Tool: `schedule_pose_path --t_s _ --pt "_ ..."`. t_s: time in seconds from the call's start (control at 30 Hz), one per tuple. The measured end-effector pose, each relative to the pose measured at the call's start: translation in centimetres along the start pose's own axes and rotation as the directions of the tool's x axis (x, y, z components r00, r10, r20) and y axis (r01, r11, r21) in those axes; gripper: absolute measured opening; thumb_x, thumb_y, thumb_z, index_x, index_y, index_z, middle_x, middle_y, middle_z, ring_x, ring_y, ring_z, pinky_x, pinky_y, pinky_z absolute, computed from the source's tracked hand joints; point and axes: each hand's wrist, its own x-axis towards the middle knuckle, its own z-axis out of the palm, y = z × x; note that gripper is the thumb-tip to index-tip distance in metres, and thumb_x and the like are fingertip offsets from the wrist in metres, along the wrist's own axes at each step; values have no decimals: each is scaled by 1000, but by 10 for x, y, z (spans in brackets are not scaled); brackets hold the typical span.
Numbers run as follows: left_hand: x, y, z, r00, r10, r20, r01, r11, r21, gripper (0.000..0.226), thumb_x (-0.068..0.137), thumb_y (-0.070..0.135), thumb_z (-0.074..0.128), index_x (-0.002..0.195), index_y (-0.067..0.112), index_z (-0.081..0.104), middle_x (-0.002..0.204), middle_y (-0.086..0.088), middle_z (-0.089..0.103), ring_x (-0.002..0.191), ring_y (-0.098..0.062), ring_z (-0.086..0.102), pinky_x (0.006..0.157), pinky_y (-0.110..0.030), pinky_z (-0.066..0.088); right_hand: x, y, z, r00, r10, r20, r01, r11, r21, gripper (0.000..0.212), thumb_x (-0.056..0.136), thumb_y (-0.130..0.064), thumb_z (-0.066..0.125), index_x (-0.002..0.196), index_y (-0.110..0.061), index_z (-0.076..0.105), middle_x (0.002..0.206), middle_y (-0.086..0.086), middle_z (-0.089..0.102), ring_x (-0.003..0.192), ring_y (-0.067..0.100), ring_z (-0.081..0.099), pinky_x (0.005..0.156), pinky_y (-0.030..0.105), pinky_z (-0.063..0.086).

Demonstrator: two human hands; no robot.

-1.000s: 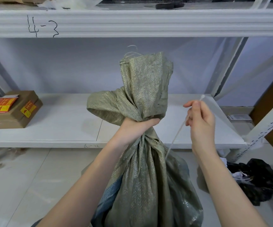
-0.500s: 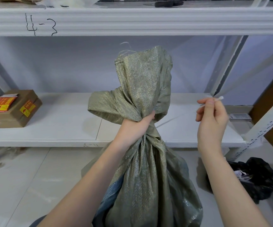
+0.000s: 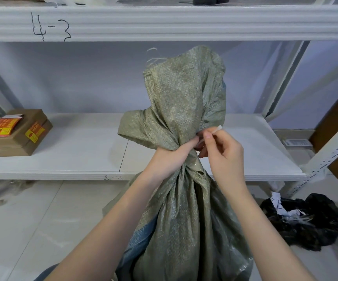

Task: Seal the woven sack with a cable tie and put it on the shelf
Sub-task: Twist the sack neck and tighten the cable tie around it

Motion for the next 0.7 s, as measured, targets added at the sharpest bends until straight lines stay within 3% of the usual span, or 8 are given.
schedule_pose_path --t_s 0.1,0.23,0.4,0.57,0.7 --pt "0 0 -1 1000 11 20 -11 1000 -11 25 85 27 69 109 22 70 113 11 70 109 -3 63 103 -30 46 -1 -1 0 1000 3 -16 -2 1000 12 19 90 -20 52 76 -34 56 57 -14 62 52 4 57 58 23 48" --pt "0 -1 -1 1000 7 13 -7 1000 -1 21 85 25 68 106 22 71 111 10 71 107 -4 64 102 -32 47 -5 -3 1 999 -7 -47 7 1000 -4 8 91 -26 50 85 -24 54 60 -4 63 51 11 57 59 35 51" --pt "0 -2 -2 999 -45 -17 46 998 49 9 85 28 68 93 26 69 102 11 71 100 -3 64 92 -23 47 -5 -8 -1 993 -54 -108 53 998 -18 17 95 -23 40 89 -14 53 61 3 61 48 10 52 53 22 44" --pt "-1 -1 -3 998 -62 -23 64 996 65 9 82 33 69 76 27 67 82 17 68 76 9 61 76 -16 46 -2 -6 -3 989 -22 -147 12 998 -67 21 95 -21 41 85 -14 58 60 -4 59 50 14 56 60 35 49" --pt "-6 5 -9 978 -181 99 168 977 128 22 77 35 68 93 20 69 92 8 70 86 -6 64 82 -24 50 -2 -6 -3 985 15 -172 -25 998 -57 19 94 -14 45 83 -13 61 61 -7 60 53 8 58 65 32 51"
